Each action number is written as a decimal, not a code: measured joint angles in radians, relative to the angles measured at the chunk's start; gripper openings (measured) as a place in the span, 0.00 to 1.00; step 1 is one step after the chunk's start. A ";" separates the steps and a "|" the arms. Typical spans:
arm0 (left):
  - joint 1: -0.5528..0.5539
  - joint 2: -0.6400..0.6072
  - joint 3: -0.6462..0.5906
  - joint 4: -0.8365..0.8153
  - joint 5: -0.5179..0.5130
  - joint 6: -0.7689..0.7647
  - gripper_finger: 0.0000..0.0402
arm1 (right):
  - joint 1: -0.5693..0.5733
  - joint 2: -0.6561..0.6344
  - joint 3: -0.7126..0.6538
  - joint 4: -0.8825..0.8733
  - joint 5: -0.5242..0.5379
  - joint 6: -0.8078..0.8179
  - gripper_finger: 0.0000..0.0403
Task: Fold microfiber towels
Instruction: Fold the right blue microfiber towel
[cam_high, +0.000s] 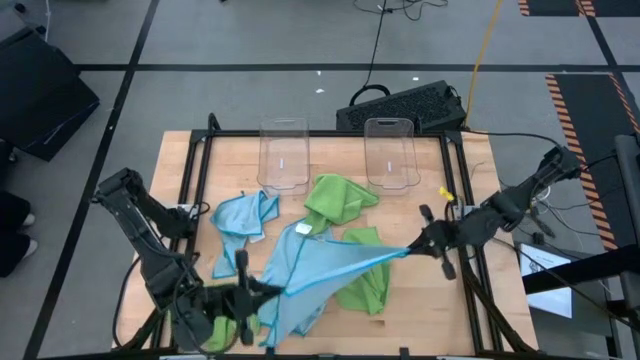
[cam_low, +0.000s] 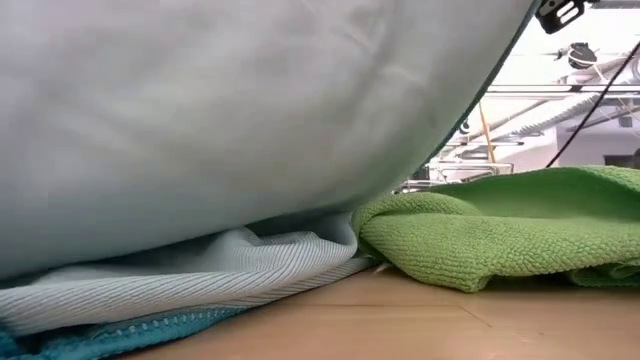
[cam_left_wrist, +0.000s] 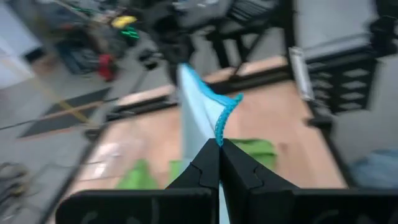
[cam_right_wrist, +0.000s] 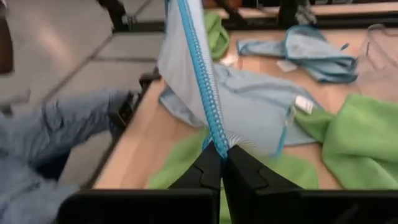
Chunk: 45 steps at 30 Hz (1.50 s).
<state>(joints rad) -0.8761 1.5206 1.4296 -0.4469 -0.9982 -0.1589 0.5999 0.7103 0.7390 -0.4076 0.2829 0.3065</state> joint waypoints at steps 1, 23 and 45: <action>0.007 -0.011 0.000 -0.004 -0.022 0.000 0.01 | -0.004 -0.015 0.005 -0.001 0.000 0.001 0.00; 0.373 -0.086 -0.001 -0.063 -0.094 0.226 0.01 | -0.335 -0.031 0.121 0.069 0.054 -0.535 0.00; 0.661 -0.161 -0.001 -0.200 0.118 0.049 0.01 | -0.558 0.052 -0.017 0.197 0.104 -0.294 0.00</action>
<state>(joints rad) -0.2153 1.3598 1.4288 -0.6469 -0.8804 -0.1103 0.0422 0.7622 0.7219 -0.2103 0.3871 0.0120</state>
